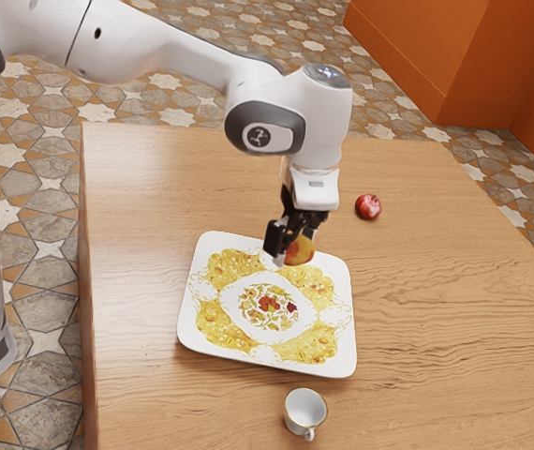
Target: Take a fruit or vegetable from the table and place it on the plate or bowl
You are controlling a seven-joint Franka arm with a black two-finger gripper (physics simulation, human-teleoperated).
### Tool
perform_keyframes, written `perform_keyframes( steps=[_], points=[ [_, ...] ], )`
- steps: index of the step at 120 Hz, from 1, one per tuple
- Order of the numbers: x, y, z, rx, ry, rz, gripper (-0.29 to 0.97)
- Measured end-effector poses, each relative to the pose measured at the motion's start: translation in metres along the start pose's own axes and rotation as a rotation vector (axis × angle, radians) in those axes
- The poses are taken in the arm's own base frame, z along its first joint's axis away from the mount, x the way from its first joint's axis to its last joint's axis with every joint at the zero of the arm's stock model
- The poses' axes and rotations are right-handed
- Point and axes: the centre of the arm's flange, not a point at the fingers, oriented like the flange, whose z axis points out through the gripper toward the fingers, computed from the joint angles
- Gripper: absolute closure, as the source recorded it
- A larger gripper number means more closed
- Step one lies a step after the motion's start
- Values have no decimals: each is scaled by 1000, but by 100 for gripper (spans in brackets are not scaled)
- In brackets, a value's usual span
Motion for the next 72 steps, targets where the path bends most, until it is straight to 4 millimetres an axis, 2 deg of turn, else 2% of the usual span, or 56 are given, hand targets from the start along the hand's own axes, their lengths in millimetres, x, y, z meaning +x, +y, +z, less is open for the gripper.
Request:
perform_keyframes(
  steps=[20, 28, 36, 72],
  points=[
    [1, 1, -2, -5, 0, 0, 10],
    [10, 8, -16, 14, 11, 20, 7],
    [13, 10, -22, 20, 11, 29, 5],
    [12, 10, -23, 14, -5, 26, 1]
  ],
)
